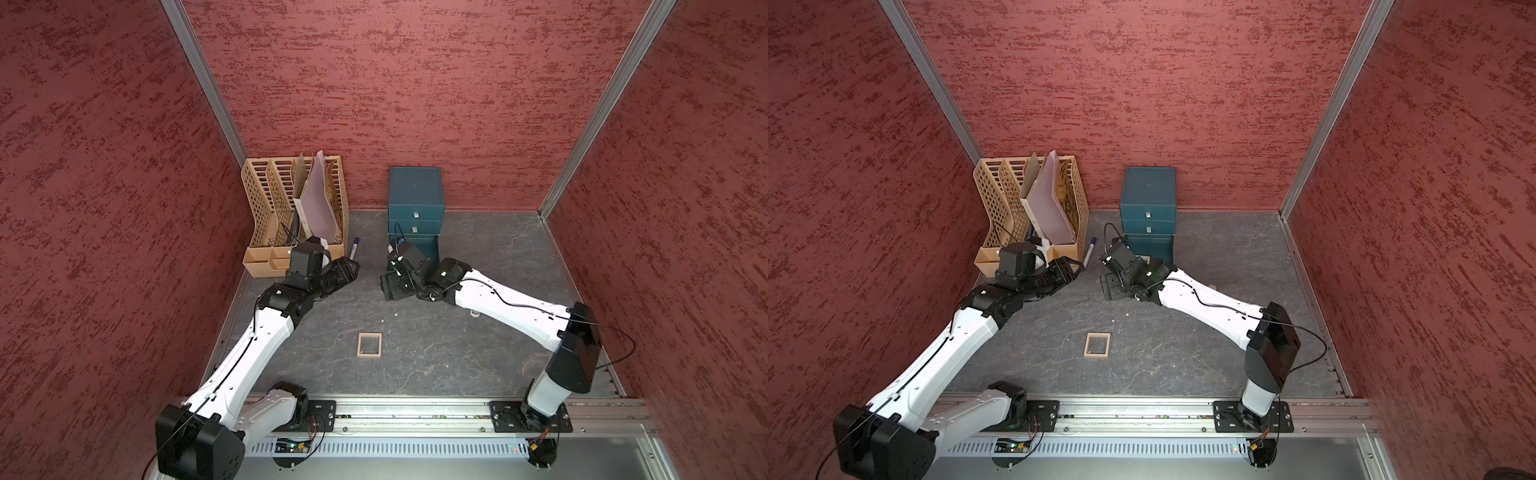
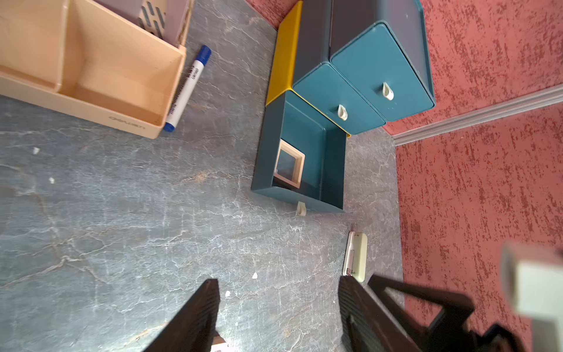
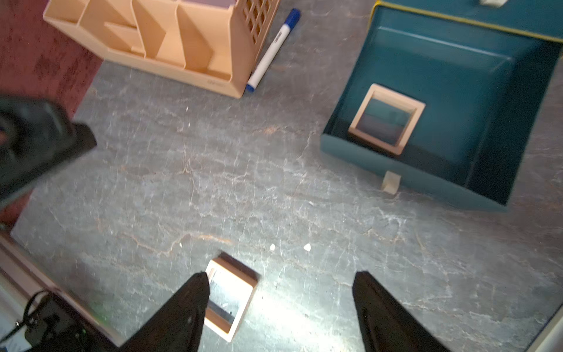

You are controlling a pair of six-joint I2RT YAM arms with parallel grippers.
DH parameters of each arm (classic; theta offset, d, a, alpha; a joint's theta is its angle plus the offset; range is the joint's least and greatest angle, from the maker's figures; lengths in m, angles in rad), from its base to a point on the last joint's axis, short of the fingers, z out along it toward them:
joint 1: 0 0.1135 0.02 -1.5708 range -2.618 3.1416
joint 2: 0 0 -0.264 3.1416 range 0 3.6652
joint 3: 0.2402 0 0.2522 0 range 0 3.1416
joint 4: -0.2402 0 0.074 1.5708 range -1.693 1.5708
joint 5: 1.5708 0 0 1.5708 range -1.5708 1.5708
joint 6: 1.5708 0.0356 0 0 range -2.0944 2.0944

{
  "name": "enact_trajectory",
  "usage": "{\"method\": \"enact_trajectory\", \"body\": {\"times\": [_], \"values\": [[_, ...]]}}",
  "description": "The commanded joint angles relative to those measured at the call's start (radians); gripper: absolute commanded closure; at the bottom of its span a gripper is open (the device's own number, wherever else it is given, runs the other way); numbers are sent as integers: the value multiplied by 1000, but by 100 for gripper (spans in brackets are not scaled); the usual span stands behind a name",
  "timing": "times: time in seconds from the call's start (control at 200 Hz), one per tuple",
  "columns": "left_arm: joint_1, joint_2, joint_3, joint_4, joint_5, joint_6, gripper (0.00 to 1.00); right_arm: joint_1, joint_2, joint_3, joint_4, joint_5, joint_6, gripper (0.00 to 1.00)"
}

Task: Place the brooch boxes into the drawer by color
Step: Pick up the brooch box from the center of the board.

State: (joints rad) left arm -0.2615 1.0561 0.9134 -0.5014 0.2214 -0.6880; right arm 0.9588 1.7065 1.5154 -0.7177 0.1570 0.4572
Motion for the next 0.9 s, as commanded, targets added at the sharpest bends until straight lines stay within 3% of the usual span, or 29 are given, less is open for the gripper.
{"method": "enact_trajectory", "body": {"times": [0.0,0.09,0.245,0.486,0.696,0.892], "values": [[31,-24,-16,-6,34,3,34,39,-25,-45,61,23,-70,20],[52,-29,-21,-8,52,3,34,62,-39,-86,103,-36,-136,17],[92,-43,-25,-14,81,5,34,74,-64,-165,161,-286,-311,8],[139,-66,-30,-31,113,20,34,76,-36,-141,70,-307,-464,4],[201,-76,-32,-55,164,7,34,77,-19,-166,130,-321,-534,2],[264,-107,-37,-80,205,0,34,76,37,-150,151,-371,-705,2]]}}
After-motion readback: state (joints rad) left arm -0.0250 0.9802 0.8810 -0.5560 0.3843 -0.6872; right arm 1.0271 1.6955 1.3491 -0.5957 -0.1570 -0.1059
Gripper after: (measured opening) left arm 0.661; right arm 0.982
